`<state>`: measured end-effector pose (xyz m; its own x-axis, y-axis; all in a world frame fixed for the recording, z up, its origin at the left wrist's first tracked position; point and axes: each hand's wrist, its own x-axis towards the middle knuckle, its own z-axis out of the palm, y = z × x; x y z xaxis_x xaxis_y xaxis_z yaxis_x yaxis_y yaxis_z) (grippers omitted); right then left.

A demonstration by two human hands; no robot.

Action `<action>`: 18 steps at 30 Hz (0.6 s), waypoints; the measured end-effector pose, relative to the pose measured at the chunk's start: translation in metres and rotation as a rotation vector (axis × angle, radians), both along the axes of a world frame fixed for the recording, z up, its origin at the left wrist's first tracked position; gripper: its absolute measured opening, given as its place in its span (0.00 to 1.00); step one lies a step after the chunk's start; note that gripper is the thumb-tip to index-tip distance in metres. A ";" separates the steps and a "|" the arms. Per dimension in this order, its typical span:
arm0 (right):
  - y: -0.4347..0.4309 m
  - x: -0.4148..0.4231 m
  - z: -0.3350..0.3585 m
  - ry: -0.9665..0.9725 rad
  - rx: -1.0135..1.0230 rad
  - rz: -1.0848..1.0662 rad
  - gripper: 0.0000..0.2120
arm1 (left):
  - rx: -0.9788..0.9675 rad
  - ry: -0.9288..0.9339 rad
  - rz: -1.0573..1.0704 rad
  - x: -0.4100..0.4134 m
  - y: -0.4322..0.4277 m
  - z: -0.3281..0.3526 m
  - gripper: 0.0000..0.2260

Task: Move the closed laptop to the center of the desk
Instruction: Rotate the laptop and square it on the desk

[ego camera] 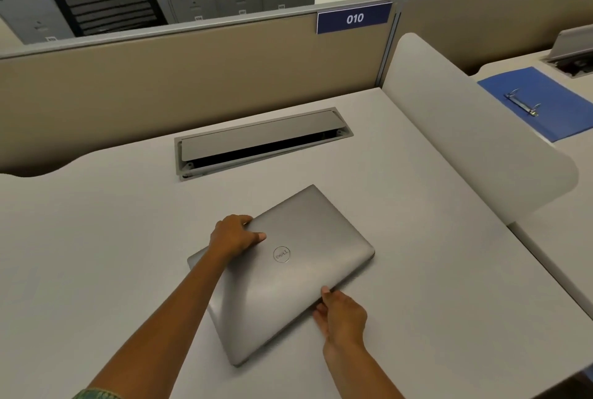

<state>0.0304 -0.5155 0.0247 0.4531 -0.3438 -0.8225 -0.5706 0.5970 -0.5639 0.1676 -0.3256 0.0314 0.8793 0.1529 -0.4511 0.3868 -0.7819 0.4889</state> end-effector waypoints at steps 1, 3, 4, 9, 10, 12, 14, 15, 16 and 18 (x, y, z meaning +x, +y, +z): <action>-0.002 0.003 0.001 -0.007 -0.026 0.000 0.15 | -0.022 -0.002 0.037 -0.007 0.003 0.002 0.26; -0.009 0.012 0.004 -0.026 -0.067 0.003 0.15 | -0.049 -0.006 0.106 -0.020 0.009 0.005 0.25; -0.014 0.018 0.005 -0.042 -0.082 0.017 0.15 | -0.055 -0.006 0.135 -0.027 0.012 0.006 0.25; -0.037 0.054 0.017 -0.096 -0.198 0.213 0.13 | -0.112 -0.025 0.293 -0.056 0.022 0.009 0.21; -0.040 0.061 0.020 -0.099 -0.218 0.257 0.10 | -0.144 -0.036 0.330 -0.061 0.023 0.009 0.20; -0.042 0.076 0.026 -0.090 -0.257 0.364 0.02 | -0.213 -0.055 0.393 -0.071 0.023 0.007 0.18; -0.044 0.089 0.027 -0.068 -0.295 0.443 0.03 | -0.275 -0.068 0.445 -0.080 0.024 0.005 0.16; -0.044 0.095 0.028 -0.059 -0.312 0.471 0.03 | -0.303 -0.070 0.468 -0.084 0.023 0.003 0.16; -0.044 0.100 0.026 -0.044 -0.326 0.494 0.06 | -0.330 -0.068 0.491 -0.087 0.023 0.001 0.16; -0.044 0.107 0.024 -0.038 -0.345 0.545 0.13 | -0.383 -0.061 0.537 -0.094 0.021 -0.002 0.17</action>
<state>0.1372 -0.5594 0.0491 0.6638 -0.2982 -0.6858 -0.7168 0.0076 -0.6972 0.0733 -0.3044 0.0293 0.7513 0.4155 -0.5127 0.6373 -0.2550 0.7272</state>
